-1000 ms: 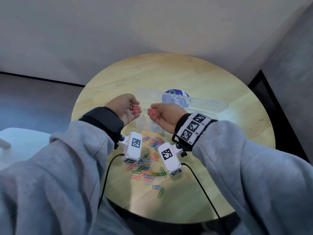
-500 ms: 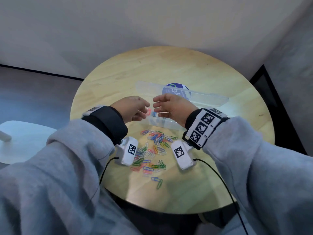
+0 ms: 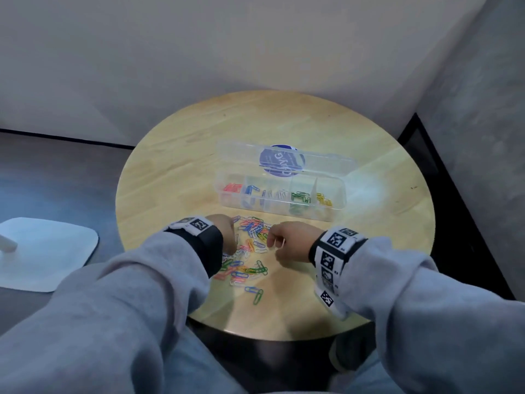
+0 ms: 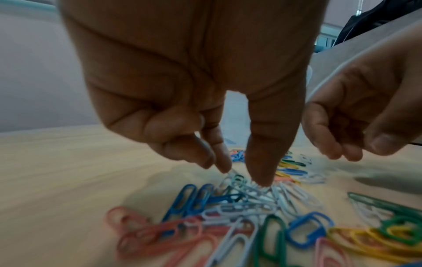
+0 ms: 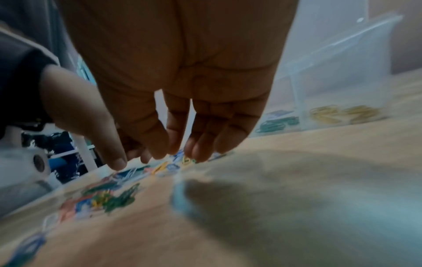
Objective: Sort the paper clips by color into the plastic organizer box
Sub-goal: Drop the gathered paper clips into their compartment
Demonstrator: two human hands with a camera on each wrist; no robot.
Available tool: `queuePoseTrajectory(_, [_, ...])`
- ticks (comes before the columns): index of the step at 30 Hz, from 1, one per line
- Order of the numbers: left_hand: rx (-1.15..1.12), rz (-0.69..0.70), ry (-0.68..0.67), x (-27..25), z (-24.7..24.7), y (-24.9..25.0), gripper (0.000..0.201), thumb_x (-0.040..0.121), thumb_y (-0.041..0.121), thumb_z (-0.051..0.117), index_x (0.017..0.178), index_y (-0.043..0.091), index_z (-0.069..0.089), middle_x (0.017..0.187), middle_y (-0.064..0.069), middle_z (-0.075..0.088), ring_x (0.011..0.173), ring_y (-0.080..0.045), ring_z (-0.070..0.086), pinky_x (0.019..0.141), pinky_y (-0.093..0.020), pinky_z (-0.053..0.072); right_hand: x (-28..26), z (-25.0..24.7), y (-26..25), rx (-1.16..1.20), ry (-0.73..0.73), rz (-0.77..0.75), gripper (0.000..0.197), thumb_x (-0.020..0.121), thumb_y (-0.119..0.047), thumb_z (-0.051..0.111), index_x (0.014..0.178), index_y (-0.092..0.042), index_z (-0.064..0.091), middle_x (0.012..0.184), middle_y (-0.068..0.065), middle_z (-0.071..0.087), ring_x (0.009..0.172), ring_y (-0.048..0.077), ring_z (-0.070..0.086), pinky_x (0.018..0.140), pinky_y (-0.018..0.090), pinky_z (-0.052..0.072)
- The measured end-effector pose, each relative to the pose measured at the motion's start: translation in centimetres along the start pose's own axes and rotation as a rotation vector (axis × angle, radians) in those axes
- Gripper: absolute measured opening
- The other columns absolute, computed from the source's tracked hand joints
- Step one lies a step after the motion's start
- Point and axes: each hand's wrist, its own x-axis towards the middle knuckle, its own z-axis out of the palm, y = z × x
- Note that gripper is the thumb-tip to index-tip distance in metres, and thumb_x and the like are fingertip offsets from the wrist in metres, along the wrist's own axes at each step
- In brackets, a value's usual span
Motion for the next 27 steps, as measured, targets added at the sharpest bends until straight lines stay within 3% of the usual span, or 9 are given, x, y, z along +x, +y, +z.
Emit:
queuePoseTrajectory(5, [0.012, -0.067, 0.024, -0.1, 0.0, -0.8, 0.029, 0.077, 0.021, 0.065, 0.104, 0.011, 0.064, 0.088, -0.004, 0.058, 0.078, -0.023, 0.053, 0.065, -0.027, 0.04, 0.8, 0.9, -0.2, -0.07, 0.106, 0.001, 0.026, 0.083, -0.019, 0.057, 0.107, -0.026, 0.054, 0.112, -0.001, 0.052, 0.099, 0.022, 0.056, 0.085, 0.033, 0.049])
queuePoseTrajectory(8, [-0.026, -0.013, -0.015, 0.1, 0.2, -1.0, 0.027, 0.073, 0.022, 0.073, 0.095, 0.017, 0.059, 0.092, -0.003, 0.058, 0.081, -0.022, 0.053, 0.067, -0.026, 0.04, 1.0, 1.1, -0.4, -0.081, 0.081, -0.04, 0.024, 0.084, -0.024, 0.061, 0.108, -0.027, 0.058, 0.114, 0.0, 0.051, 0.104, 0.021, 0.055, 0.087, 0.032, 0.047])
queuePoseTrajectory(13, [-0.042, 0.042, -0.027, 1.0, 0.7, -0.8, 0.028, 0.071, 0.015, 0.074, 0.08, 0.024, 0.048, 0.086, 0.002, 0.055, 0.079, -0.02, 0.051, 0.053, -0.023, 0.034, 1.2, 1.3, -0.5, -0.15, 0.068, -0.122, 0.021, 0.085, -0.026, 0.061, 0.106, -0.025, 0.061, 0.115, 0.001, 0.05, 0.107, 0.02, 0.053, 0.082, 0.028, 0.04])
queuePoseTrajectory(16, [-0.04, 0.048, -0.019, 1.2, 0.8, -0.7, 0.026, 0.074, 0.014, 0.07, 0.067, 0.023, 0.047, 0.085, 0.002, 0.058, 0.078, -0.019, 0.051, 0.057, -0.023, 0.037, 1.2, 1.3, -0.1, -0.138, 0.087, -0.093, 0.011, 0.085, -0.025, 0.059, 0.095, -0.024, 0.063, 0.107, 0.0, 0.052, 0.101, 0.02, 0.055, 0.076, 0.027, 0.041])
queuePoseTrajectory(21, [-0.074, 0.028, 0.005, 1.3, 0.8, -0.6, 0.024, 0.076, 0.021, 0.073, 0.064, 0.021, 0.053, 0.082, -0.001, 0.061, 0.076, -0.019, 0.053, 0.066, -0.024, 0.04, 1.0, 1.4, 0.2, -0.128, 0.1, -0.08, 0.01, 0.084, -0.017, 0.052, 0.082, -0.023, 0.06, 0.099, 0.0, 0.054, 0.094, 0.022, 0.057, 0.073, 0.029, 0.045])
queuePoseTrajectory(24, [-0.118, 0.022, 0.011, 0.9, 0.4, -1.1, 0.018, 0.078, 0.024, 0.073, 0.067, 0.021, 0.058, 0.074, 0.001, 0.06, 0.076, -0.018, 0.053, 0.061, -0.021, 0.038, 0.7, 1.5, 0.3, -0.126, 0.104, -0.094, 0.009, 0.084, -0.018, 0.055, 0.09, -0.023, 0.06, 0.103, -0.001, 0.054, 0.096, 0.021, 0.055, 0.072, 0.026, 0.041])
queuePoseTrajectory(27, [-0.189, 0.028, 0.038, 0.6, -0.4, -1.7, 0.01, 0.078, 0.023, 0.073, 0.073, 0.019, 0.065, 0.062, 0.006, 0.056, 0.071, -0.016, 0.054, 0.052, -0.019, 0.035, 0.7, 1.2, 0.2, -0.132, 0.074, -0.131, 0.021, 0.085, -0.024, 0.06, 0.106, -0.026, 0.059, 0.111, -0.001, 0.052, 0.101, 0.019, 0.053, 0.076, 0.026, 0.04])
